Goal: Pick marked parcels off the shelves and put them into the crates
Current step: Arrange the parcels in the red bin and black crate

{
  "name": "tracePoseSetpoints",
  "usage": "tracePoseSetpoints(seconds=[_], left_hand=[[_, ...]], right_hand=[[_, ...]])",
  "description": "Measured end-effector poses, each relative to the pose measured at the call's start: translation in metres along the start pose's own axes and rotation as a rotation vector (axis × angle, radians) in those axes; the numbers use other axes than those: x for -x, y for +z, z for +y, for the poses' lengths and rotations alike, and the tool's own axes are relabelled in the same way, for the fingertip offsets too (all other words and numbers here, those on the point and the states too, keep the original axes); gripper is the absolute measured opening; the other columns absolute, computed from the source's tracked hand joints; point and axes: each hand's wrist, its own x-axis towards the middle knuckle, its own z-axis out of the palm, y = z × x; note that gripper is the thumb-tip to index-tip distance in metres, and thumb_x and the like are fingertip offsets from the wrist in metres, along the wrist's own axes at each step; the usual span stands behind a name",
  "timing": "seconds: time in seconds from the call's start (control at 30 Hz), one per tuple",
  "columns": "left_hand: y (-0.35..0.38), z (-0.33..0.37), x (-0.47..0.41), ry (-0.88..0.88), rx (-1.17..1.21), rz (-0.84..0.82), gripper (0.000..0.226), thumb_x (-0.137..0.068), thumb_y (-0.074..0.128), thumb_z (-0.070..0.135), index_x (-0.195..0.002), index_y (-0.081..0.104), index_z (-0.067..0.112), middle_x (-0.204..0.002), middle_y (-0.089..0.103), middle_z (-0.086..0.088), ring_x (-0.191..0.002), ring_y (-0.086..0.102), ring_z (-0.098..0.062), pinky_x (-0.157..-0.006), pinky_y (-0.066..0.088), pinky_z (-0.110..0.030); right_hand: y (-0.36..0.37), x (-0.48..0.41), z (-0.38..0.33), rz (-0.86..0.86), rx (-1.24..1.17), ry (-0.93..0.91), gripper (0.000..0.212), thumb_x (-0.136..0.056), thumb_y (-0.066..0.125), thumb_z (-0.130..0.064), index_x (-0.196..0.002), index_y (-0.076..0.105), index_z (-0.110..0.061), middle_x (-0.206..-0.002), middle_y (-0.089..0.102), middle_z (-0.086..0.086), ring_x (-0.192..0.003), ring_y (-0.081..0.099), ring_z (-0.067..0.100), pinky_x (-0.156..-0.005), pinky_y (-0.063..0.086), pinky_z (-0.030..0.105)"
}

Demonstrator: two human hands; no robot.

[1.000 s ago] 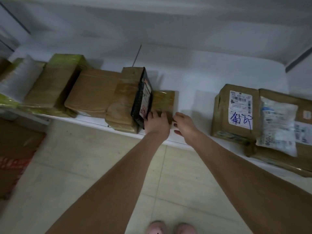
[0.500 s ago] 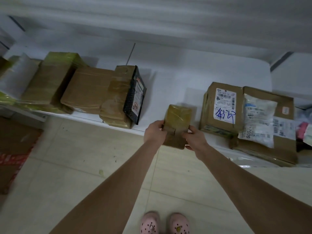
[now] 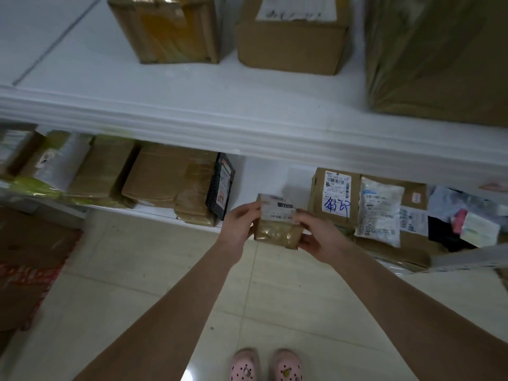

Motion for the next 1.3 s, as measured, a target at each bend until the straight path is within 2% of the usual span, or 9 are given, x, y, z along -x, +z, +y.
tracePoseSetpoints(seconds=[0.2,0.33,0.5,0.6,0.7,0.83,0.97,1.17,1.3], left_hand=[[-0.005,0.017,0.02,0.119,-0.001,-0.075,0.043,-0.083,0.051,-0.015,-0.095,0.063,0.025,-0.109,0.064,0.0,-0.106,0.061,-0.023,-0.083,0.054,-0.031],[-0.014,0.015,0.019,0.058,-0.021,-0.034,0.056,-0.074,0.063,-0.001,-0.125,0.055,0.02,-0.133,0.052,-0.01,-0.125,0.05,-0.028,-0.104,0.044,-0.047],[-0.017,0.008,0.024,-0.161,-0.093,0.078,0.075,-0.08,0.076,0.026,-0.143,0.037,0.01,-0.138,0.05,-0.012,-0.123,0.05,-0.027,-0.103,0.043,-0.044],[-0.008,-0.003,0.035,-0.253,-0.164,-0.025,0.054,-0.08,0.071,0.044,-0.123,0.057,0.013,-0.117,0.064,-0.005,-0.107,0.06,-0.022,-0.089,0.052,-0.038],[0.003,-0.008,0.035,-0.215,-0.02,0.018,0.025,-0.084,0.071,0.026,-0.106,0.062,0.015,-0.096,0.066,-0.006,-0.093,0.064,-0.022,-0.084,0.055,-0.038],[-0.008,0.007,0.024,-0.126,-0.097,0.114,0.032,-0.083,0.071,0.013,-0.111,0.056,0.015,-0.101,0.064,-0.004,-0.094,0.062,-0.02,-0.082,0.055,-0.036],[-0.031,0.028,0.023,-0.071,-0.227,0.088,0.05,-0.083,0.07,0.01,-0.128,0.05,0.017,-0.11,0.065,-0.004,-0.099,0.063,-0.021,-0.089,0.054,-0.041],[-0.035,0.037,0.024,-0.068,-0.138,0.099,0.064,-0.085,0.068,0.01,-0.142,0.039,0.013,-0.109,0.067,-0.009,-0.097,0.067,-0.024,-0.08,0.058,-0.041],[-0.033,0.036,0.024,-0.004,-0.09,0.199,0.051,-0.085,0.069,0.012,-0.131,0.048,0.009,-0.114,0.065,-0.008,-0.099,0.065,-0.024,-0.081,0.057,-0.04]], right_hand=[[0.001,0.018,0.001,-0.091,0.045,-0.009,0.052,-0.083,0.064,0.004,-0.126,0.057,-0.025,-0.104,0.073,0.01,-0.1,0.067,0.03,-0.094,0.052,0.046],[0.009,0.023,0.003,-0.089,0.048,-0.054,0.069,-0.079,0.067,0.009,-0.134,0.048,-0.029,-0.108,0.072,0.011,-0.103,0.066,0.032,-0.093,0.051,0.046],[0.017,0.016,0.005,-0.026,-0.088,-0.091,0.073,-0.081,0.065,0.009,-0.14,0.039,-0.024,-0.109,0.071,0.012,-0.098,0.069,0.031,-0.086,0.055,0.043],[0.025,0.015,0.012,0.02,-0.088,-0.092,0.061,-0.083,0.069,0.002,-0.136,0.045,-0.017,-0.114,0.069,0.01,-0.096,0.069,0.027,-0.072,0.057,0.031],[0.03,0.014,0.021,0.05,-0.107,-0.054,0.06,-0.082,0.073,-0.004,-0.134,0.043,-0.008,-0.117,0.066,0.011,-0.102,0.066,0.028,-0.075,0.055,0.032],[0.018,0.012,0.022,0.341,0.283,-0.205,0.074,-0.071,0.084,-0.02,-0.134,0.046,-0.012,-0.132,0.057,0.006,-0.119,0.054,0.027,-0.095,0.049,0.041],[0.007,0.023,0.009,0.231,0.674,-0.354,0.078,-0.077,0.079,-0.024,-0.143,0.039,-0.023,-0.145,0.044,0.006,-0.134,0.041,0.027,-0.11,0.036,0.045],[0.021,0.039,0.002,-0.034,0.655,-0.297,0.058,-0.089,0.066,-0.016,-0.141,0.043,-0.025,-0.127,0.06,0.005,-0.093,0.059,0.014,-0.065,0.045,0.02],[0.029,0.039,0.005,-0.035,0.474,-0.174,0.049,-0.09,0.061,-0.007,-0.133,0.051,-0.026,-0.102,0.066,0.001,-0.088,0.064,0.015,-0.076,0.053,0.031]])
